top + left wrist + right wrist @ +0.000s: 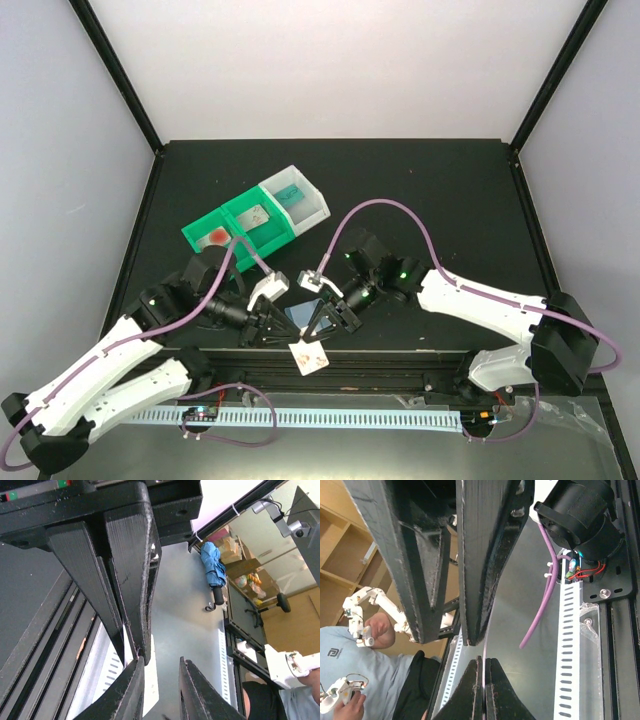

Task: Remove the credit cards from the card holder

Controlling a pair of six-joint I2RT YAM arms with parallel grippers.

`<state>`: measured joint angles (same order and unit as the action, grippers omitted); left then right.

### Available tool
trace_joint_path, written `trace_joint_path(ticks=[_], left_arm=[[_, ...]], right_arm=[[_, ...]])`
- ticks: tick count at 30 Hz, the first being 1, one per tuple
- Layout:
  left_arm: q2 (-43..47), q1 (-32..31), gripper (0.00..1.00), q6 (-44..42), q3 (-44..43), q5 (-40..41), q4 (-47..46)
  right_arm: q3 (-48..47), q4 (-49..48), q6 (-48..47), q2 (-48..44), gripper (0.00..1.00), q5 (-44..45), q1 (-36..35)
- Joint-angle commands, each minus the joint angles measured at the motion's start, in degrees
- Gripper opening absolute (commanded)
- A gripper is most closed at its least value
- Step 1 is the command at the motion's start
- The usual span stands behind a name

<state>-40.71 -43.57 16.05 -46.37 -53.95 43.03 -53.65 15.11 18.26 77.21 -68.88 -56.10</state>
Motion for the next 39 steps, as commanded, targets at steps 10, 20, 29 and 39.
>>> trace_joint_path(ticks=[10,20,29,39], left_arm=[[0.0,0.33,0.29,-0.09,-1.53,7.11,3.9],[-0.71,0.31,0.14,-1.38,-1.64,5.55,5.04],[1.54,0.33,0.02,-1.05,0.7,4.5,4.69],[1.51,0.33,0.04,0.18,1.98,2.52,2.61]], right_arm=[[-0.67,2.07,-4.34,-1.62,0.01,-1.25,-0.24],[-0.51,-0.93,-2.01,-1.27,0.01,-0.79,-0.24],[0.24,-2.92,0.16,-1.22,0.01,0.34,-0.19],[0.56,-3.74,0.96,-2.53,0.01,-0.2,-0.2]])
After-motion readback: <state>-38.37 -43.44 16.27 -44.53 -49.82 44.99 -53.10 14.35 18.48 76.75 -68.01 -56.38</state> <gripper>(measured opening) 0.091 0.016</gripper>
